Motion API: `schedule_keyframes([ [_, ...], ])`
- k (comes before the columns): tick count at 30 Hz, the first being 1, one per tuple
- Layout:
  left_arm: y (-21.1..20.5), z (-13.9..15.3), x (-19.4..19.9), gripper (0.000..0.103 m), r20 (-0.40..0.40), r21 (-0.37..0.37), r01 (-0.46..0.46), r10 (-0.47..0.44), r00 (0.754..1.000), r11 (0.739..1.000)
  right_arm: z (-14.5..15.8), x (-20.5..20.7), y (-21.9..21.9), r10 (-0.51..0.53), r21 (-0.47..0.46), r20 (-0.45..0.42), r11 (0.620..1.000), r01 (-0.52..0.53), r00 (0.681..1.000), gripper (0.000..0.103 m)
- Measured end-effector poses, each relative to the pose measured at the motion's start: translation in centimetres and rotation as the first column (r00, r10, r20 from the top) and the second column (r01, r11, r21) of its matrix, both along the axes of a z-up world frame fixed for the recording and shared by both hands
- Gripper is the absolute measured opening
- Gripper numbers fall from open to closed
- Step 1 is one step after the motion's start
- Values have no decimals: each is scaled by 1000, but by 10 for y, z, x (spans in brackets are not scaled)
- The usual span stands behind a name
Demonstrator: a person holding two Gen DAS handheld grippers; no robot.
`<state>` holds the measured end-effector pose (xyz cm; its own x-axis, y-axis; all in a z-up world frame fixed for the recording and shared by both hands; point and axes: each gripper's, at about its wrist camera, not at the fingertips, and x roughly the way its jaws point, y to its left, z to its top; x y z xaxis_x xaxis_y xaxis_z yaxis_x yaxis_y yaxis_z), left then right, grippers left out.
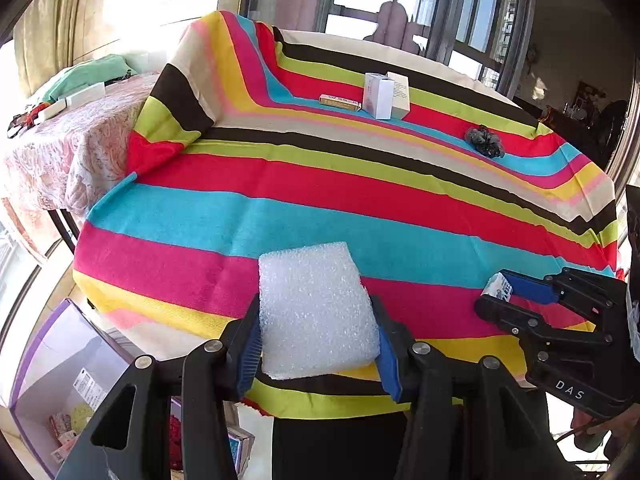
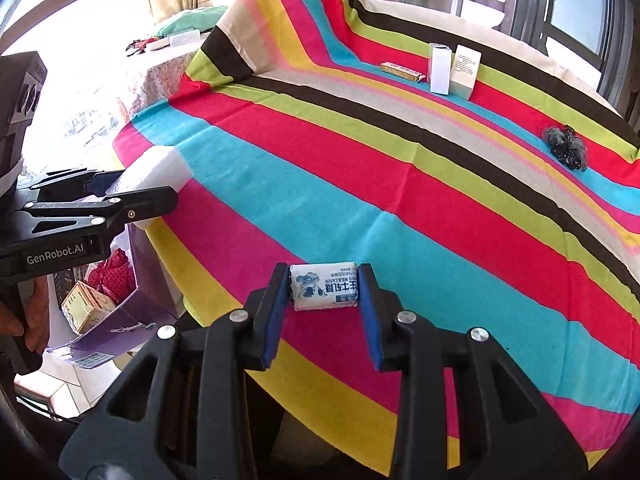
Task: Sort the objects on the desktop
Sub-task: 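Carry the foam block in the left tool while the right tool carries the small box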
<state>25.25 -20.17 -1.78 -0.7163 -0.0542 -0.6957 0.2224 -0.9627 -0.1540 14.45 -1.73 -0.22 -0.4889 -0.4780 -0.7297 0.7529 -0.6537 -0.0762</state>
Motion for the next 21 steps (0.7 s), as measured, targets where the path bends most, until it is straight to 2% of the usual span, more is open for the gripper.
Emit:
schedule_keyframes([
  [6,-29,-1,24,49,-6,20,-90,90,996,996,-1,18,-40,119,9,-9,993,-119,993,37],
  [12,-66,-11,53,49,15,35,-204,204,979,978,-3,46,-84,267,26,-13,964,-266,964,37],
  [17,-99,-27,80,49,52,37,-314,312,949,949,-6,74,-116,389,36,-1,921,-388,921,37],
  [21,-127,-42,104,49,83,39,-407,403,911,912,-12,97,-142,481,52,25,875,-481,876,37],
])
